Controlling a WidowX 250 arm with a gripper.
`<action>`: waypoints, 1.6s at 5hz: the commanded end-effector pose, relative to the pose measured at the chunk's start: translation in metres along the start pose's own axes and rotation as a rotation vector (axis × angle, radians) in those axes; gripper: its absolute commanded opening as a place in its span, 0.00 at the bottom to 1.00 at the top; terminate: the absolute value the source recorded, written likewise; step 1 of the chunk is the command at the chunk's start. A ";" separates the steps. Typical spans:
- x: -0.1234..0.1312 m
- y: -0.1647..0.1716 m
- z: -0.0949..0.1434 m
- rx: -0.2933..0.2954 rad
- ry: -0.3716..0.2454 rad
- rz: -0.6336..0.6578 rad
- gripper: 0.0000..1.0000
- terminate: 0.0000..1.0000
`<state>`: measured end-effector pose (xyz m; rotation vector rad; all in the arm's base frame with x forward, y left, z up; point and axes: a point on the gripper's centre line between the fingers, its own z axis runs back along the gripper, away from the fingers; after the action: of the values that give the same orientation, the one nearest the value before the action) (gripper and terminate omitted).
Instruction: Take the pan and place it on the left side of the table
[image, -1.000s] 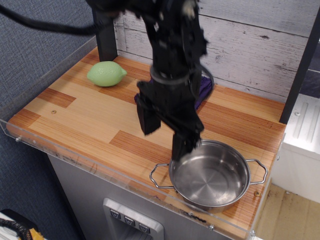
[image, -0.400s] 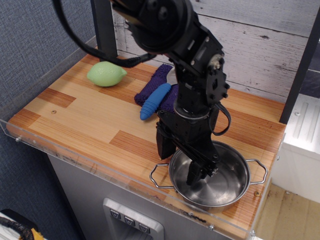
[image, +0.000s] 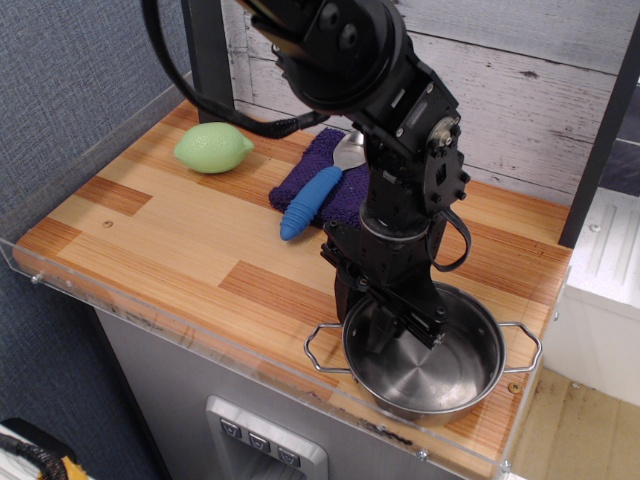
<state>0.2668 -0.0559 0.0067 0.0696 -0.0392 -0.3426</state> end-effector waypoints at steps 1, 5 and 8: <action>0.009 -0.001 0.029 -0.038 -0.070 -0.014 0.00 0.00; -0.066 0.131 0.167 -0.052 -0.137 0.290 0.00 0.00; -0.135 0.255 0.087 0.055 -0.053 0.510 0.00 0.00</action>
<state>0.2291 0.2244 0.0886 0.0667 -0.0704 0.1635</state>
